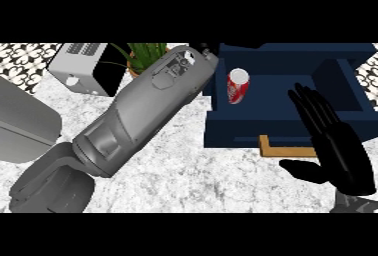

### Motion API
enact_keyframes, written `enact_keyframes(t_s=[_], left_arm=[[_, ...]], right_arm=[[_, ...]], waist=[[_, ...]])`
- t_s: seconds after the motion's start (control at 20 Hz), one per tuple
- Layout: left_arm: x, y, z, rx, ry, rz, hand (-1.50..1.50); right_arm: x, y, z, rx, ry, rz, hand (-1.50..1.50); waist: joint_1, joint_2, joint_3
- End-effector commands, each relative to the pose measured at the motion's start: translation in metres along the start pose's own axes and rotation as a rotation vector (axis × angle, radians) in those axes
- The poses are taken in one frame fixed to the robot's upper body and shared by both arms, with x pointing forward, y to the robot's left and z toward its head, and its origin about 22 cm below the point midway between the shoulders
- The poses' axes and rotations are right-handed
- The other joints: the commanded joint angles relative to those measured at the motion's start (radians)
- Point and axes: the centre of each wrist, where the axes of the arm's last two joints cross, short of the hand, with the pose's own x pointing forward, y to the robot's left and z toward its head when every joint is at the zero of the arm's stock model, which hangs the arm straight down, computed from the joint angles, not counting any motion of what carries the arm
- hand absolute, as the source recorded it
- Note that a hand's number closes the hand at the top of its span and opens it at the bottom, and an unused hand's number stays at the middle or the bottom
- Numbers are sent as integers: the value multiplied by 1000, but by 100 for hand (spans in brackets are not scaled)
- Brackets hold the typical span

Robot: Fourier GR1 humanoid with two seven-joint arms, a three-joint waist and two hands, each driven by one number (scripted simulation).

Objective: Pick up the can, place it into the drawer and close the drawer

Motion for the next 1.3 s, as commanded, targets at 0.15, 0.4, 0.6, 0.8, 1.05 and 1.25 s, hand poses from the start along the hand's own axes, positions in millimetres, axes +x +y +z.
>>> enact_keyframes(t_s=[0.15, 0.4, 0.6, 0.8, 1.05, 1.25], left_arm=[[9, 25, -7, 10, 7, 0, -150], [20, 54, -14, 15, 15, 3, -150], [2, 61, 3, -7, 25, -10, -150], [4, 95, -8, -13, 37, -11, -150], [14, 108, -3, -21, 38, -11, -150], [13, 120, 1, -29, 44, -13, -150]], right_arm=[[-6, 63, -17, -42, 49, 36, -150], [-30, 76, -39, -28, 97, 49, -150], [-45, 98, -46, -27, 108, 93, -150], [-48, 107, -66, -30, 106, 130, -150], [-51, 112, -89, -59, 120, 184, -150], [-61, 116, -101, -143, 153, 199, -150]], waist=[[27, -7, 0], [23, -7, 0], [52, -9, 0], [59, -2, 0], [65, -1, 1], [80, 7, 2]])
